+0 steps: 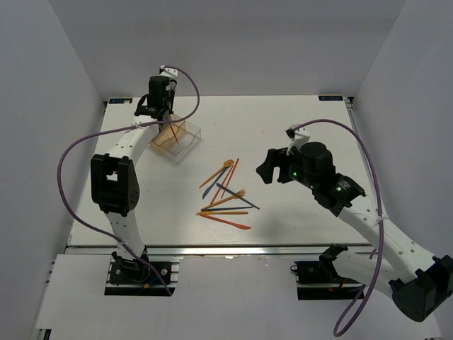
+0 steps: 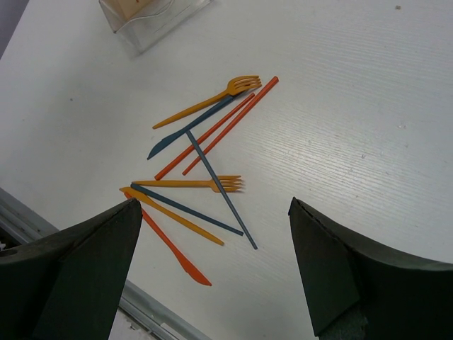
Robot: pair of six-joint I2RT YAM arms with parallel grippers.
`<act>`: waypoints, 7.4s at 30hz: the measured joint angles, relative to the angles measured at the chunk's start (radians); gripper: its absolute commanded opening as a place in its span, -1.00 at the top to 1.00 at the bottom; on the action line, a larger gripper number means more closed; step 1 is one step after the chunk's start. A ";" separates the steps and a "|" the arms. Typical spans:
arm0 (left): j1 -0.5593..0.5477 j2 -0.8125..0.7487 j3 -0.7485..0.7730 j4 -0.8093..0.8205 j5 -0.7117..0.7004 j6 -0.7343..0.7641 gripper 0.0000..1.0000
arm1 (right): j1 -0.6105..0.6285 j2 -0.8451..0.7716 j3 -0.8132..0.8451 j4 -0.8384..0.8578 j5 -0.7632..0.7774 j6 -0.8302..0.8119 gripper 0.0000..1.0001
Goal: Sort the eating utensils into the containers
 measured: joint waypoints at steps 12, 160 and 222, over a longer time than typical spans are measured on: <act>0.000 -0.042 -0.013 0.024 0.253 0.261 1.00 | -0.006 -0.005 -0.012 -0.002 0.000 -0.014 -0.79; -0.352 0.138 -0.217 -0.231 0.399 -0.083 0.54 | -0.240 -0.178 -0.220 0.006 0.120 0.183 -0.39; 0.005 0.062 -0.169 -0.034 0.534 0.273 0.90 | -0.256 -0.182 -0.225 -0.015 0.082 0.102 -0.39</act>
